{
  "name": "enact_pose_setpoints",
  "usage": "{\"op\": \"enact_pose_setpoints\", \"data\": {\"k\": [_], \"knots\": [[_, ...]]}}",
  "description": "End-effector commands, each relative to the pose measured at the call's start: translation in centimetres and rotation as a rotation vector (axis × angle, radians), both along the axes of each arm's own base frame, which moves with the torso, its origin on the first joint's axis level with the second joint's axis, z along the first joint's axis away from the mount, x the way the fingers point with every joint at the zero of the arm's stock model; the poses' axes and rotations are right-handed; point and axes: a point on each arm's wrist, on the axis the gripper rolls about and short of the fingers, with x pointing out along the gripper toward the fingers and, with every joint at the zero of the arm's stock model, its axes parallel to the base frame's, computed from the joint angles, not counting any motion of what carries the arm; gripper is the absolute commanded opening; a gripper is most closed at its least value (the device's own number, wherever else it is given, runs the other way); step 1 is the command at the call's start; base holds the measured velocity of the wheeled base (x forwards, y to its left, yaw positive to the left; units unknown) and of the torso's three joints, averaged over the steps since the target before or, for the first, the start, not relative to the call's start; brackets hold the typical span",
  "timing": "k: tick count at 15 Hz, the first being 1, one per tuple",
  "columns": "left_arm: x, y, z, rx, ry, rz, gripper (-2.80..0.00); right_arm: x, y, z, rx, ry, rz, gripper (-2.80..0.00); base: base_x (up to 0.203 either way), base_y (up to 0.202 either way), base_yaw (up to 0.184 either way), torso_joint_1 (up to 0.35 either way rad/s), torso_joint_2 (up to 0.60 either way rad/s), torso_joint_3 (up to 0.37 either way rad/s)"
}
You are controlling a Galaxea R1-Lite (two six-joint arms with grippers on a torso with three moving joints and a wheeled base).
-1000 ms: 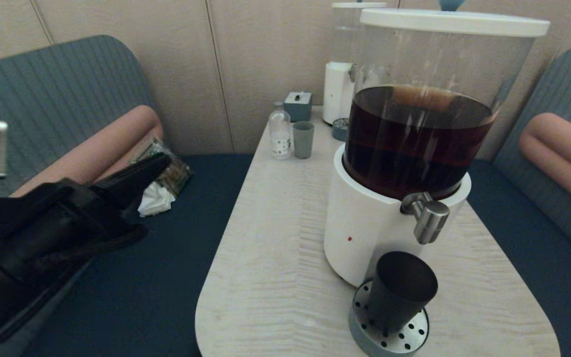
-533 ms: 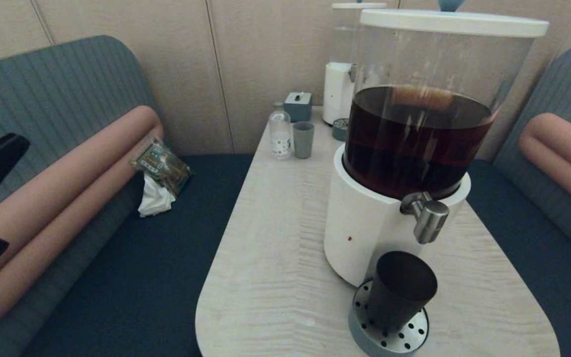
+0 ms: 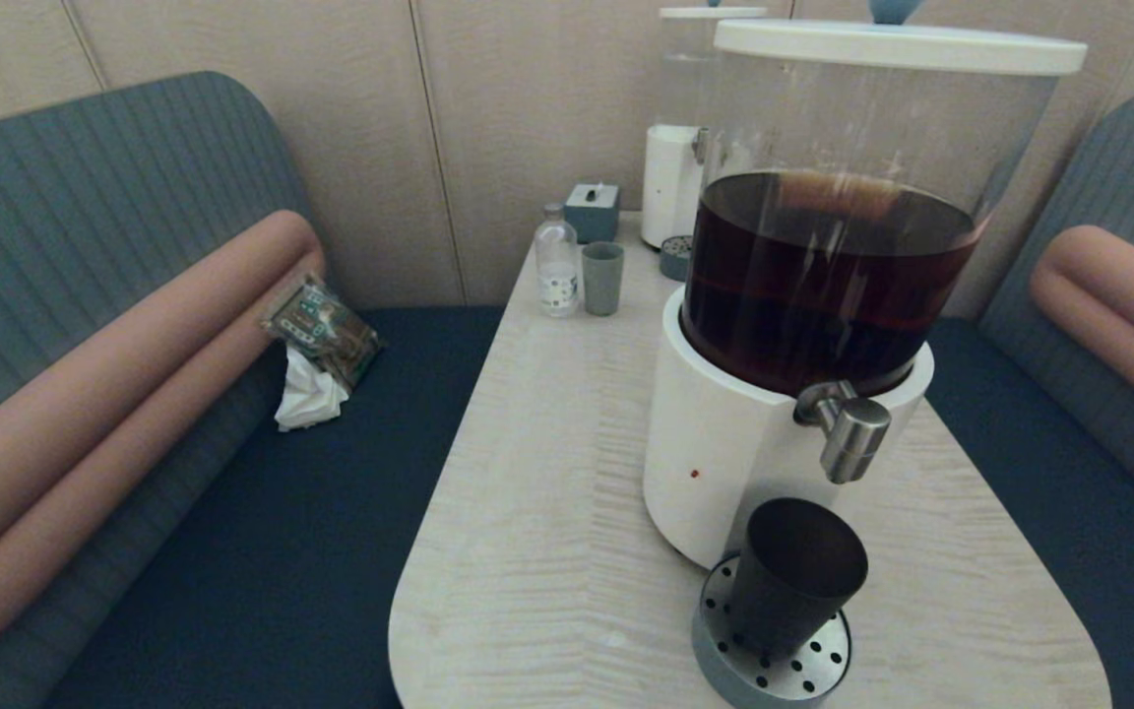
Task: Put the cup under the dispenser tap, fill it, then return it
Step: Turn on the faucet
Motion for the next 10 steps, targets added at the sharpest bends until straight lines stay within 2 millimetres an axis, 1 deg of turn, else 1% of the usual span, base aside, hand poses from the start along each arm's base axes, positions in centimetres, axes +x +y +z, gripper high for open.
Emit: {"op": "enact_pose_setpoints", "data": {"k": [1, 5, 6, 8, 10], "knots": [[-2.9, 0.0, 0.2, 0.003, -0.095, -0.002, -2.80, 0.0, 0.0, 0.0, 0.000, -0.002, 0.000, -2.80, 0.000, 0.000, 0.000, 0.000, 0.00, 0.000], [-6.1, -0.1, -0.5, 0.010, -0.121, 0.001, -2.80, 0.0, 0.0, 0.0, 0.000, -0.002, 0.000, -2.80, 0.000, 0.000, 0.000, 0.000, 0.00, 0.000], [-6.6, -0.1, -0.6, 0.016, -0.125, 0.005, -2.80, 0.0, 0.0, 0.0, 0.000, -0.002, 0.000, -2.80, 0.000, 0.000, 0.000, 0.000, 0.00, 0.000], [-7.1, -0.1, -0.5, 0.047, -0.145, 0.021, -2.80, 0.0, 0.0, 0.0, 0.000, -0.002, 0.000, -2.80, 0.000, 0.000, 0.000, 0.000, 0.00, 0.000], [-7.3, -0.2, -1.2, 0.080, -0.114, 0.028, -2.80, 0.0, 0.0, 0.0, 0.000, -0.002, 0.000, -2.80, 0.000, 0.000, 0.000, 0.000, 0.00, 0.000]]}}
